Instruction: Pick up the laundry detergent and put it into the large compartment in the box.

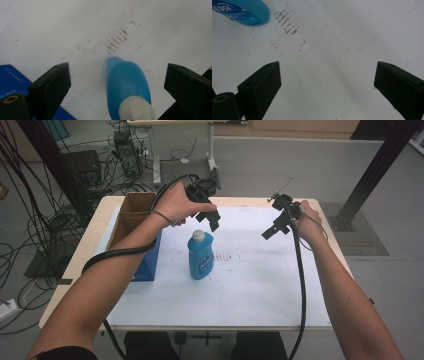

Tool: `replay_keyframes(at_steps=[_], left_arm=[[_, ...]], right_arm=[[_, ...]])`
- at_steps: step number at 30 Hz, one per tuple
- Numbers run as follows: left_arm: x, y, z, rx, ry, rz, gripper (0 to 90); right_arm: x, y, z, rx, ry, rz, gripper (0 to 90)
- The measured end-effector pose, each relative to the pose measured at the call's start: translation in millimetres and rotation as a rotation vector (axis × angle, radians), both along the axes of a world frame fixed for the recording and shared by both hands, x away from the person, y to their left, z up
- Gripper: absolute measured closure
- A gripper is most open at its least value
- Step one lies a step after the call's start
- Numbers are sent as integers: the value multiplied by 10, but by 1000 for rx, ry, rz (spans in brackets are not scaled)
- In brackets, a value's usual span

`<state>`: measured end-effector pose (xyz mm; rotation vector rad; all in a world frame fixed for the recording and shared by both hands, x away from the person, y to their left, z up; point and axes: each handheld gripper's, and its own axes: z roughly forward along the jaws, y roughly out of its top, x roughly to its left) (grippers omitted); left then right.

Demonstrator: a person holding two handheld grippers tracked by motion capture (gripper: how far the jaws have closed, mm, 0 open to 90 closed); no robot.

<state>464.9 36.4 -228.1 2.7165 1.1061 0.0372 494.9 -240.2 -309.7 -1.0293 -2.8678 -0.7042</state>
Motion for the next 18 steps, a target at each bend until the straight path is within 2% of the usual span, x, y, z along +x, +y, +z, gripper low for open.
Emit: replay_keyframes(at_steps=[18], left_arm=[[-187, 51, -54, -5, -7, 2, 71]], right_arm=[[6, 4, -22, -7, 3, 6, 71]])
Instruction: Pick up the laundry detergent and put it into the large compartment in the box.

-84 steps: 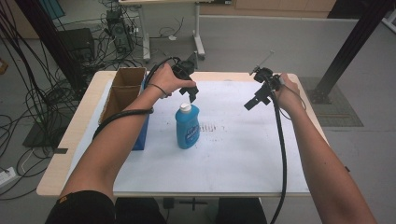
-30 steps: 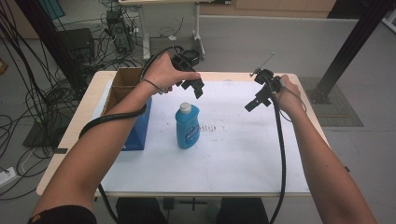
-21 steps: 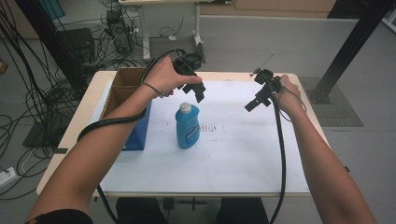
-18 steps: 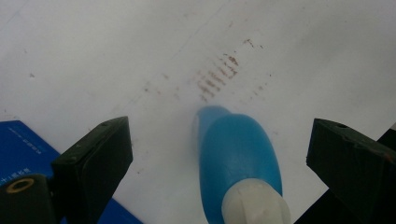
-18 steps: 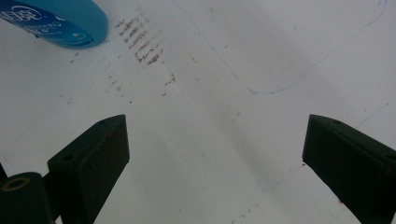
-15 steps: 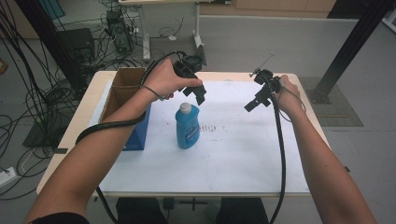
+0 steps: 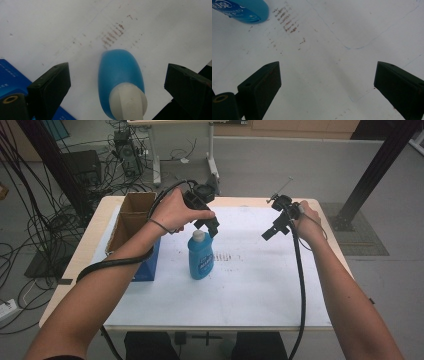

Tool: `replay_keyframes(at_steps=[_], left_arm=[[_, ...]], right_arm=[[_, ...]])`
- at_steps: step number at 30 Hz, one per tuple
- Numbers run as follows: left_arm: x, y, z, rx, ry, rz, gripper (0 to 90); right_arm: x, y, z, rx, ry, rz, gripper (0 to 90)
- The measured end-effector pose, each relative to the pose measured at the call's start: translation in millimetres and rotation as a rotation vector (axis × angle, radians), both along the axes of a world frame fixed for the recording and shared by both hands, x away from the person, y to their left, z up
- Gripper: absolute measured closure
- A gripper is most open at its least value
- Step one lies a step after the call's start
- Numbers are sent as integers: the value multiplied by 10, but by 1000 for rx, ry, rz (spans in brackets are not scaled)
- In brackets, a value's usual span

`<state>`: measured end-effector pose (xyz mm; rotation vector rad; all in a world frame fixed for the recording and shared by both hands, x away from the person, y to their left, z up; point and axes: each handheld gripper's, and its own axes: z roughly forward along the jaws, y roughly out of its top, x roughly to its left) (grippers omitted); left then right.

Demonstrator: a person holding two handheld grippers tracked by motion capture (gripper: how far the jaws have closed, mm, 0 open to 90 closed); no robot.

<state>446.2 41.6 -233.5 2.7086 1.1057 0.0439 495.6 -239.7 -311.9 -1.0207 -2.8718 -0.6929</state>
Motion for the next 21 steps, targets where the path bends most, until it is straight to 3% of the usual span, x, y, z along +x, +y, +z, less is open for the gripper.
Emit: replay_keyframes(at_steps=[9, 21], left_arm=[[-95, 0, -65, -19, 5, -13, 70], [-170, 11, -183, -8, 0, -24, 69]], right_arm=[[-3, 0, -16, -2, 2, 6, 71], [-11, 13, -16, -12, 5, 3, 71]])
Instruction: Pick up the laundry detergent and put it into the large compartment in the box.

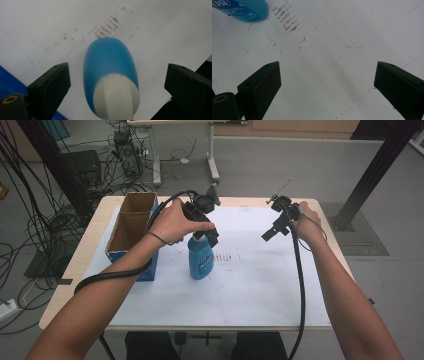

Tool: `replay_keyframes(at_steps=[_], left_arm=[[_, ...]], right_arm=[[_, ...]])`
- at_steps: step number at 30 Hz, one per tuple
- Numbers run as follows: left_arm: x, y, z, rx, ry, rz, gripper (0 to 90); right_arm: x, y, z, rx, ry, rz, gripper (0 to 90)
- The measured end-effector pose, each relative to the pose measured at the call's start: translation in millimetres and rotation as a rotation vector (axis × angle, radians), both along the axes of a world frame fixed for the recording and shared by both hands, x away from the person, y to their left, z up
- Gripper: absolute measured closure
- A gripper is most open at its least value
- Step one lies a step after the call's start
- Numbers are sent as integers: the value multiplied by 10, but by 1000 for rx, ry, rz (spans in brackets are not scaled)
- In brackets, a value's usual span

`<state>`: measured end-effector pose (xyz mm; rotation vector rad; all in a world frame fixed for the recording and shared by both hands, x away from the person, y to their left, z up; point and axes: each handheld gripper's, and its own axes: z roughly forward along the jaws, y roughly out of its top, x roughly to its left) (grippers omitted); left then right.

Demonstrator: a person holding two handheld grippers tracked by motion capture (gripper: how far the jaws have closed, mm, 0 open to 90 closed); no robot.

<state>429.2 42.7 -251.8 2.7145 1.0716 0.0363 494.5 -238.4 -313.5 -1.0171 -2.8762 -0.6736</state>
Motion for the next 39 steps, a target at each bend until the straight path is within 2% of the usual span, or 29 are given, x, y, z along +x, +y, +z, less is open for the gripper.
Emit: replay_keyframes(at_steps=[14, 33, 39], left_arm=[[-30, 26, -163, 17, -15, 13, 72], [-20, 40, -348, 40, 4, 19, 72], [-18, 55, -368, 31, 10, 22, 72]], right_arm=[[-9, 21, -25, -6, 7, 4, 70], [-4, 43, -30, -15, 8, 11, 69], [-1, 34, -29, -17, 7, 9, 69]])
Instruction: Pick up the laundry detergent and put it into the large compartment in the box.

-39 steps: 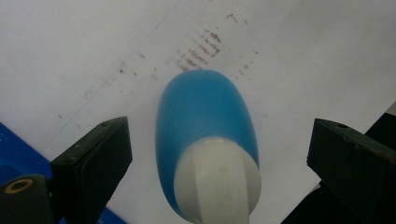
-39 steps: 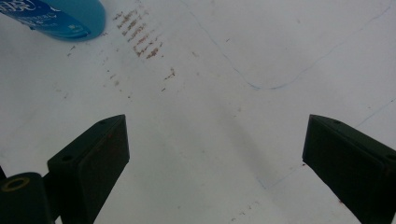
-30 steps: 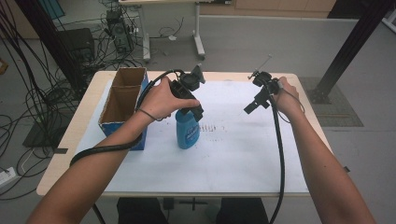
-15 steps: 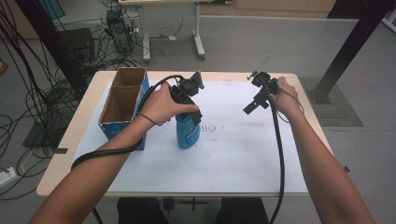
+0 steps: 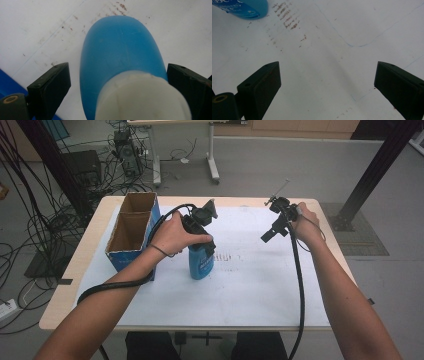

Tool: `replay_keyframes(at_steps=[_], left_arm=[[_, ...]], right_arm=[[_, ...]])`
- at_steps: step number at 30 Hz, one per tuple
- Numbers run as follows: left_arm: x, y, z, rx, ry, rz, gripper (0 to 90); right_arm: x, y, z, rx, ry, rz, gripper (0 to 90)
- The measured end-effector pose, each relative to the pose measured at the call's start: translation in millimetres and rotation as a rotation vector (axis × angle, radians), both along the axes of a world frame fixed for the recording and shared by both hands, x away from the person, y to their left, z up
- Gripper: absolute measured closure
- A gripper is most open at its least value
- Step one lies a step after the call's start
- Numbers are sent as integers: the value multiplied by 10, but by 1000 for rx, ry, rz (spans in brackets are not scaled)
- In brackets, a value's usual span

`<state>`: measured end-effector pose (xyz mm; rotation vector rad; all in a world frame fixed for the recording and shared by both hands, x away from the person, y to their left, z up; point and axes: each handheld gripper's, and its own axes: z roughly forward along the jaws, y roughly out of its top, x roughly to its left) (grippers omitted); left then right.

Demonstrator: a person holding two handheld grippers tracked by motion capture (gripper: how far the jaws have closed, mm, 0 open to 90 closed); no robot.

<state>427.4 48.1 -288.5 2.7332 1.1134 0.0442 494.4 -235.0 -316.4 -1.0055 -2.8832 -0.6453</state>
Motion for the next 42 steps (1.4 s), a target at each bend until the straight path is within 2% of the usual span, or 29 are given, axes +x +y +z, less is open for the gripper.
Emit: replay_keyframes(at_steps=[42], left_arm=[[-42, 3, 52, -10, -4, -5, 69]], right_arm=[[1, 21, 2, -9, 2, 5, 68]])
